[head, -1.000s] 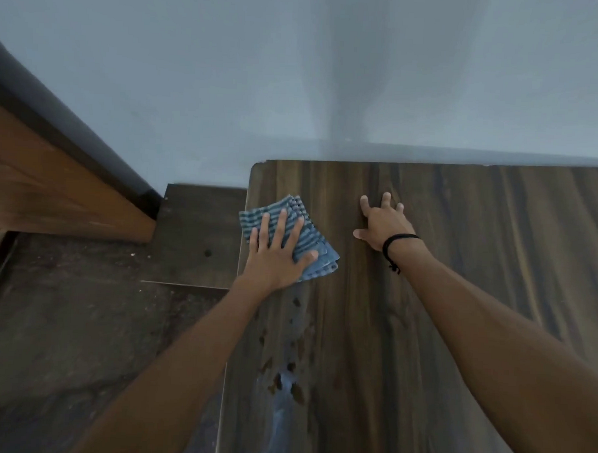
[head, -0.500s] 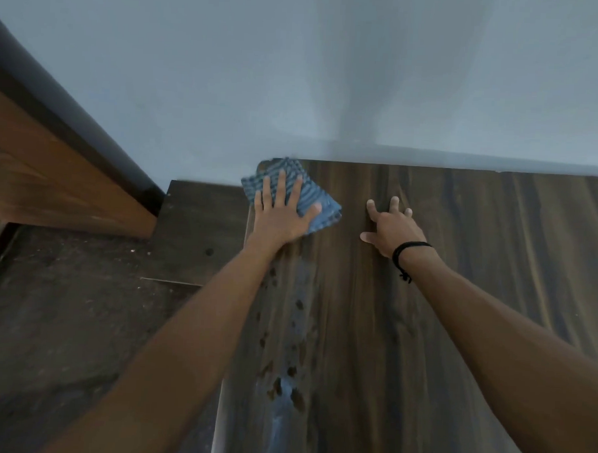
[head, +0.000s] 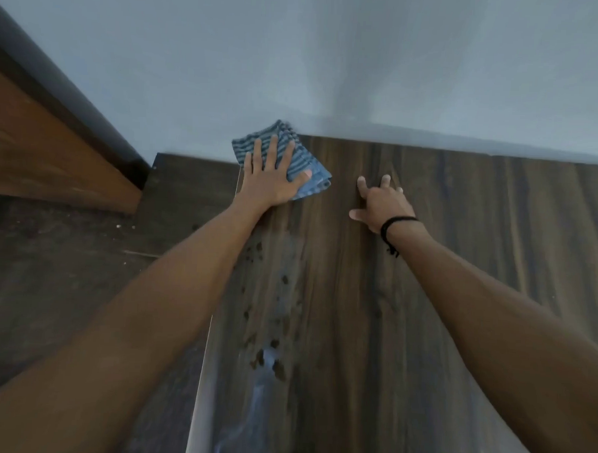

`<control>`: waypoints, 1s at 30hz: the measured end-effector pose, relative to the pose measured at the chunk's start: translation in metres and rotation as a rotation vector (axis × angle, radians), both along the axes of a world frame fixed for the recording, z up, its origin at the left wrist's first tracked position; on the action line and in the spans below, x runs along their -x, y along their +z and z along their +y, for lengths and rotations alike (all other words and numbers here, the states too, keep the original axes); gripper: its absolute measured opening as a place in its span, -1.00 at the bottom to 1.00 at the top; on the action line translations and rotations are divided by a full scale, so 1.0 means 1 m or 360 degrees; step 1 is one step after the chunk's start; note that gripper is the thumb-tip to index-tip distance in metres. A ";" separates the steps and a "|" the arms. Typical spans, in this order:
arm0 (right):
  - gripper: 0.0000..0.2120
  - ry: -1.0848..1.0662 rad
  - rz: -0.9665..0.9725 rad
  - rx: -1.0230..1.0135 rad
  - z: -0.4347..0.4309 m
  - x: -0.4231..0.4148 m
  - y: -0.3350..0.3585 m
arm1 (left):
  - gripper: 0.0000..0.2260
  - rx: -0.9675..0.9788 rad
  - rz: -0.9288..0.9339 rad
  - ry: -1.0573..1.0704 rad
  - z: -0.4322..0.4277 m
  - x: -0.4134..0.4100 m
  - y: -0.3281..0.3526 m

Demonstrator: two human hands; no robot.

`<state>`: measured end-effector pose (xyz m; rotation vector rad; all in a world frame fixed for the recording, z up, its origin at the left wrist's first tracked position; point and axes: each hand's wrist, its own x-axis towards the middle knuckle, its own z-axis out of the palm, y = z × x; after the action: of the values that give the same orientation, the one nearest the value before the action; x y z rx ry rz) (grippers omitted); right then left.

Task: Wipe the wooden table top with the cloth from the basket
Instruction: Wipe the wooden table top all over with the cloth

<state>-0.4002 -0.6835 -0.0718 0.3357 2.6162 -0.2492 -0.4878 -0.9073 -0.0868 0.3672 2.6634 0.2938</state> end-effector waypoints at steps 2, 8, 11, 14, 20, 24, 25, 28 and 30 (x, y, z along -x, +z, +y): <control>-0.22 0.0024 -0.0008 0.0011 0.001 0.002 -0.003 | -0.28 -0.0019 0.0077 -0.0069 -0.013 -0.060 -0.007; -0.25 0.0037 -0.0030 0.0002 -0.002 0.001 0.000 | -0.29 0.0071 0.0141 -0.0193 -0.040 -0.227 -0.008; -0.23 0.0085 -0.0072 0.0005 -0.002 0.000 0.005 | -0.24 0.0078 0.0172 -0.0097 -0.029 -0.188 -0.009; -0.17 0.0135 -0.0136 -0.0022 0.000 -0.003 0.013 | -0.25 0.0046 0.0151 0.0062 -0.006 -0.111 -0.005; -0.19 0.0140 -0.0113 -0.0036 -0.003 -0.005 0.011 | -0.30 -0.0049 0.0127 -0.0093 0.003 -0.178 -0.007; -0.21 0.0134 -0.0090 -0.0084 -0.005 -0.006 0.015 | -0.30 -0.0061 0.0035 -0.0211 -0.025 -0.243 -0.003; -0.21 0.0127 -0.0077 -0.0084 -0.005 -0.005 0.015 | -0.30 -0.0047 0.0069 -0.0206 -0.025 -0.230 -0.005; -0.21 0.0111 -0.0090 -0.0088 -0.003 -0.006 0.016 | -0.28 -0.0057 0.0131 -0.0069 -0.012 -0.140 -0.007; -0.21 0.0108 -0.0076 -0.0090 -0.003 -0.008 0.019 | -0.26 -0.0061 0.0081 0.0073 -0.007 -0.070 -0.004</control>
<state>-0.3925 -0.6867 -0.0530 0.2682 2.5860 -0.1427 -0.4176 -0.9142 -0.0904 0.3296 2.7221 0.3544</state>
